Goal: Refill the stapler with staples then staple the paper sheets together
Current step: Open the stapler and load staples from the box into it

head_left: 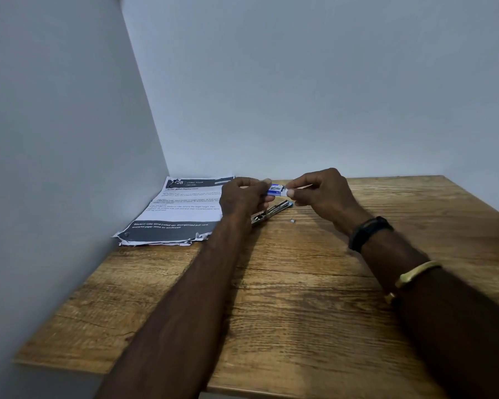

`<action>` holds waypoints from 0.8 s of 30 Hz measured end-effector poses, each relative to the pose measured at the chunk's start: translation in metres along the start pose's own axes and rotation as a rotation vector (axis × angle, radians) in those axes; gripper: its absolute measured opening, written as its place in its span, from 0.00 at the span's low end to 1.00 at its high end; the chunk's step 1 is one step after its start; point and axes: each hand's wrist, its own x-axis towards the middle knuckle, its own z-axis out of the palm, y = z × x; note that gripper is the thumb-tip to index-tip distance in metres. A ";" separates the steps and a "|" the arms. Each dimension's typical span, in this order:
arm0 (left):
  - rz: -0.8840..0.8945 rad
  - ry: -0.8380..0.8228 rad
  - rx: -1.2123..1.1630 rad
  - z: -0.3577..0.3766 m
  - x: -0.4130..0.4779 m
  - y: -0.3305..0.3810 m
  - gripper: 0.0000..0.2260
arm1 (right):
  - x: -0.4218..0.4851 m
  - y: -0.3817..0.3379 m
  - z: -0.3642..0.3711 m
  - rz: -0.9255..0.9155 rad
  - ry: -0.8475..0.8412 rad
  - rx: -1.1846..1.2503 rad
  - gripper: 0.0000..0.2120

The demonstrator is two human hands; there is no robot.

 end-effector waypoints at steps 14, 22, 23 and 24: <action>0.026 -0.186 0.067 0.006 -0.011 0.004 0.09 | -0.003 -0.006 -0.002 -0.016 -0.052 0.053 0.17; -0.004 -0.174 0.089 0.008 -0.013 0.004 0.07 | -0.004 -0.004 -0.003 0.022 -0.138 0.032 0.14; 0.001 -0.176 0.083 0.009 -0.014 0.005 0.06 | -0.003 -0.004 -0.003 0.036 -0.119 0.035 0.14; 0.023 -0.167 0.089 0.010 -0.014 0.005 0.06 | -0.003 -0.003 -0.003 0.045 -0.084 0.028 0.13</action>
